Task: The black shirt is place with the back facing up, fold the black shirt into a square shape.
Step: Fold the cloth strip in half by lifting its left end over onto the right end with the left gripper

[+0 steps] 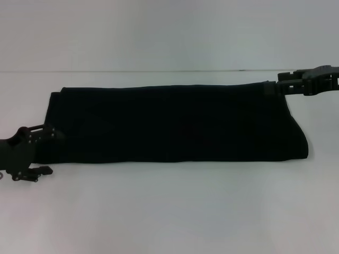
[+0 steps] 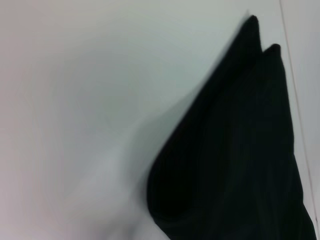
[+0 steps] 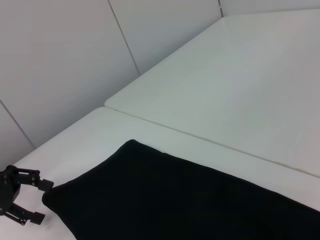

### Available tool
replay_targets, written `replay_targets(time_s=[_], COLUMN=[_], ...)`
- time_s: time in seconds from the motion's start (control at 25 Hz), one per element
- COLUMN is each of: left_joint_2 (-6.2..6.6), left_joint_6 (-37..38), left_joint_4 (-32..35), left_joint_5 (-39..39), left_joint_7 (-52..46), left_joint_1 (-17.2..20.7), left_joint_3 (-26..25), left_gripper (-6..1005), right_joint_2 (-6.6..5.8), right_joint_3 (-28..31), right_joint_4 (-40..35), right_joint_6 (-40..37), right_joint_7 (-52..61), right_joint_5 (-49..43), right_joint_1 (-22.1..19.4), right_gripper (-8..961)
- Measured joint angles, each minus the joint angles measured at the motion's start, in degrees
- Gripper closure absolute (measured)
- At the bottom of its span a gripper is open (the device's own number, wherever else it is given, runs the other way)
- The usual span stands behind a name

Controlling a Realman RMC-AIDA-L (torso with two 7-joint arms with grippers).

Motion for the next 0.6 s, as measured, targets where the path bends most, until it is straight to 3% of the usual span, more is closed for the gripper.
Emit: replay_targets(time_s=[0.6], left_joint_2=[-0.08], left_joint_6=[-4.5], left_joint_4=[-0.68], left_joint_5=[-0.45], left_joint_7=[0.1], left_joint_1=[0.13], left_joint_3=[0.01], left_gripper=[89], right_joint_2=[-0.03], right_joint_3=[1.03], right_joint_4=[0.01], right_joint_6=[0.03], right_joint_7=[0.02], right_joint_5=[0.0], right_joint_1=[0.0], right_gripper=[197])
